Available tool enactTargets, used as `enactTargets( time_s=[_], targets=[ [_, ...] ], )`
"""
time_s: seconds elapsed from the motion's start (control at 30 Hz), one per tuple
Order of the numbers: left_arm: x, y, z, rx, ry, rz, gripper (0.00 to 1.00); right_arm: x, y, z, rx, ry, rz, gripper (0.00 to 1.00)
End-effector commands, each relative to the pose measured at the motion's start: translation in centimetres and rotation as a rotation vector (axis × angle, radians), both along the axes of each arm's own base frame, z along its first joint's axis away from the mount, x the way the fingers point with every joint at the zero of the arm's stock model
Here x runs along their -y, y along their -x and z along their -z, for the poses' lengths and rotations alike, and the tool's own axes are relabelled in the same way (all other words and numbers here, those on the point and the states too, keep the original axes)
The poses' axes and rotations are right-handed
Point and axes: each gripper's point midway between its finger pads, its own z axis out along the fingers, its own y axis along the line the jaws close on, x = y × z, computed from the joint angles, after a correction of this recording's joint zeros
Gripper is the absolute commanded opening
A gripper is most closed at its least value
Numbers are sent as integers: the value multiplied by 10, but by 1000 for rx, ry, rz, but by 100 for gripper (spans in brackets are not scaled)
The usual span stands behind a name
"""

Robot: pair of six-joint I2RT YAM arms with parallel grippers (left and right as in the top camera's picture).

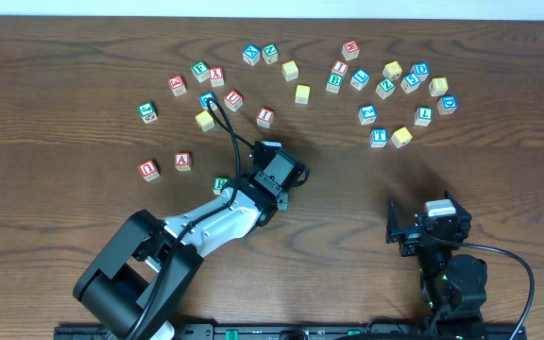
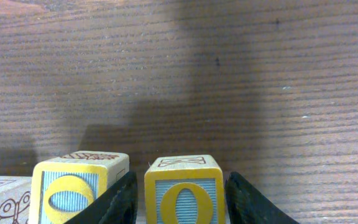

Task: Spell out ROBOT
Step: 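Lower the yellow O block beside the first O block and align it, then open the left gripper and withdraw it toward the left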

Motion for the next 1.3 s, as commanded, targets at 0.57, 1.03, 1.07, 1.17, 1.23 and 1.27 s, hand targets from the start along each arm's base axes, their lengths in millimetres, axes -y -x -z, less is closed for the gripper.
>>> enactTargets(
  time_s=[0.57, 1.03, 1.07, 1.17, 1.23, 1.27],
  targets=[
    [11, -21, -71, 166, 70, 51, 46, 1, 0, 1, -3, 10, -1, 99],
    [-23, -4, -211, 475, 140, 55, 47, 1, 0, 1, -3, 10, 0, 99],
    [-30, 1, -222, 496, 144, 44, 47, 1, 0, 1, -3, 10, 0, 99],
    [-53, 17, -250, 559, 149, 5, 47, 1, 0, 1, -3, 10, 0, 99],
    [-63, 28, -264, 591, 156, 11, 47, 1, 0, 1, -3, 10, 0, 99],
    [-66, 32, -268, 599, 156, 14, 47, 1, 0, 1, -3, 10, -1, 99]
  ],
)
